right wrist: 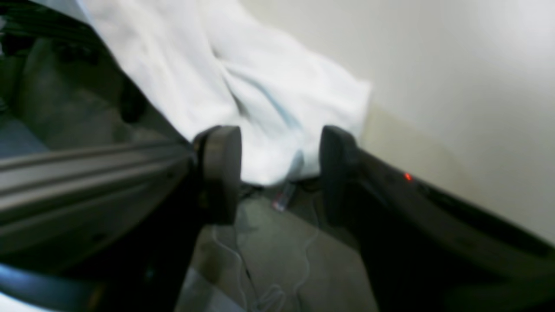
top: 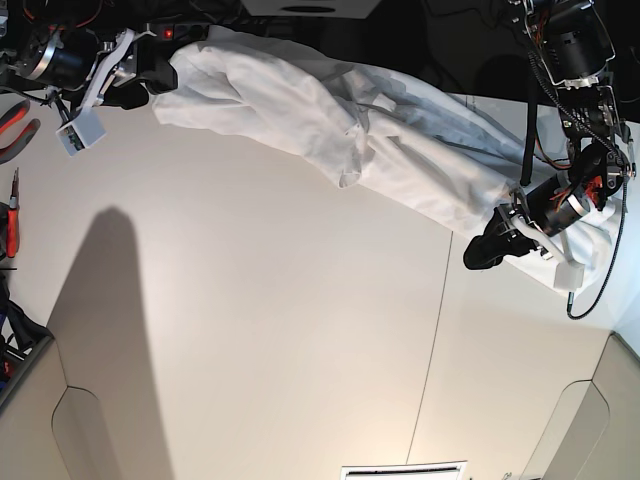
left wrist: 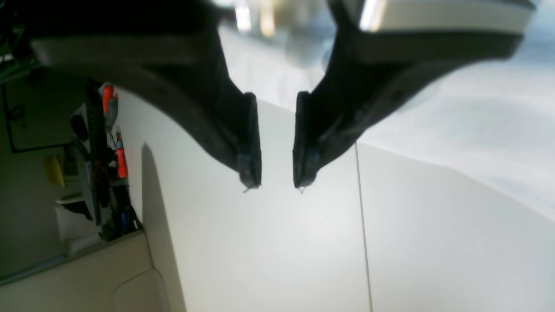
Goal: Layout the t-shirt on the table in an organized manner, then fold the t-shirt properly
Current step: 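Release the fabric and lift the right gripper away from the shirt, then pull the shirt strip straight along the table with both grippers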
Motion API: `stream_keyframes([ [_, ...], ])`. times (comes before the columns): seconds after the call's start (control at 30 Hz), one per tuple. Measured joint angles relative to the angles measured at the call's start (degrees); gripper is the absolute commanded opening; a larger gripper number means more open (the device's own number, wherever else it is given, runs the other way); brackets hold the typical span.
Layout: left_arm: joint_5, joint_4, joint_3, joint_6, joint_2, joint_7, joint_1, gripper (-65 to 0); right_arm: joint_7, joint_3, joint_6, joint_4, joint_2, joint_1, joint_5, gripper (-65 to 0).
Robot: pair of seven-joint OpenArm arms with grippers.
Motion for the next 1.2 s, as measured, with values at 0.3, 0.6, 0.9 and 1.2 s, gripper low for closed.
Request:
stream_keyframes([
  [0.3, 0.02, 0.0, 0.0, 0.0, -0.02, 0.0, 0.0, -48.2, 12.96, 0.04, -0.07, -4.94, 0.0, -2.36, -9.73, -22.4],
  [0.6, 0.0, 0.0, 0.0, 0.0, -0.02, 0.0, 0.0, -48.2, 17.38, -5.14, -0.15, -18.1, -0.31, 1.9, -9.75, -22.4],
  [0.9, 0.02, 0.0, -0.02, 0.0, -0.02, 0.0, 0.0, -48.2, 18.84, -15.06, 0.15, -30.73, 0.04, 12.44, -8.48, -43.0],
  [1.2, 0.13, 0.0, 0.0, 0.0, -0.02, 0.0, 0.0, -48.2, 16.2, -20.76, 0.42, -32.37, -0.02, 16.98, -10.71, -65.0],
])
